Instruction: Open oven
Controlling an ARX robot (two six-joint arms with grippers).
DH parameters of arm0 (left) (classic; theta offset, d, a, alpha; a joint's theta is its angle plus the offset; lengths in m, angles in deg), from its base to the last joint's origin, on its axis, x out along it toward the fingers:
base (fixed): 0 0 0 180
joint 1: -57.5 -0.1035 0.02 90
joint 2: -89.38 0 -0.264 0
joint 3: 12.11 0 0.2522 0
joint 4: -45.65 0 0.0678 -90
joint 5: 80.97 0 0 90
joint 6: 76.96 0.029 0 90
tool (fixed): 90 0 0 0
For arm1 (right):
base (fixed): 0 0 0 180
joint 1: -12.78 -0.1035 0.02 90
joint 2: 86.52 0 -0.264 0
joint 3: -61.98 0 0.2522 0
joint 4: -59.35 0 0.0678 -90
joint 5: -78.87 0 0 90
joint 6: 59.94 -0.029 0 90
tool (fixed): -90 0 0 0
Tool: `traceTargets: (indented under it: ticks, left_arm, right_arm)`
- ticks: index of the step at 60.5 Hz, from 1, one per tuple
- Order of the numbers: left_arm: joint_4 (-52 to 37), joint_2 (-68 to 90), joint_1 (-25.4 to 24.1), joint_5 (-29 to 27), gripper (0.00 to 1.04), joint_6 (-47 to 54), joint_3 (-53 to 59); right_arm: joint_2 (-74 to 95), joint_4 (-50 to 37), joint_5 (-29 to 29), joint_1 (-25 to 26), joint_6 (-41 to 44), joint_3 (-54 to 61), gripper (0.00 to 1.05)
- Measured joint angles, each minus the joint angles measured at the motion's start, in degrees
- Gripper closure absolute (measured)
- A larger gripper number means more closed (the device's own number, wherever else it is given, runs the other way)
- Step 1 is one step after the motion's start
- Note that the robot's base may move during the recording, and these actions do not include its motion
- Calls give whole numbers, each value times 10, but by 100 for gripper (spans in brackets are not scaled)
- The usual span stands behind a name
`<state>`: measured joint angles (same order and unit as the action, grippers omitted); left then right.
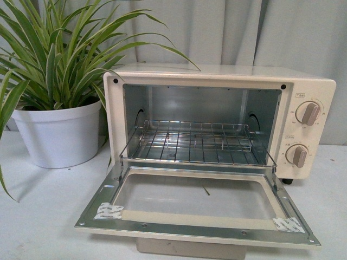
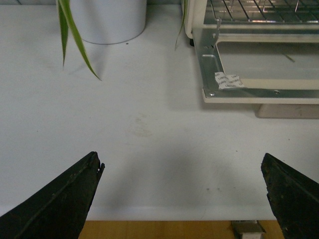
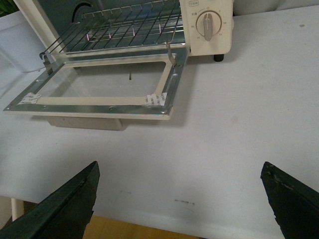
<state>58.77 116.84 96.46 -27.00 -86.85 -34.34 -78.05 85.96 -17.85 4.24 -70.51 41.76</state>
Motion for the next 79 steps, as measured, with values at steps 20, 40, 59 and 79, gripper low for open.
traceTargets:
  ticks: [20, 40, 59, 79]
  left_arm:
    - [65, -106, -50, 26, 7, -29, 29]
    - [-58, -208, -134, 118, 39, 68, 78]
    - [-5, -262, -281, 257, 101, 92, 78]
    - [6, -273, -387, 358, 101, 95, 78]
  right_arm:
    - [-17, -9, -35, 41, -13, 19, 9]
    - [-83, -127, 67, 71, 82, 60, 44]
    - [-83, -127, 68, 83, 103, 61, 103]
    - [-83, -127, 68, 83, 104, 61, 104]
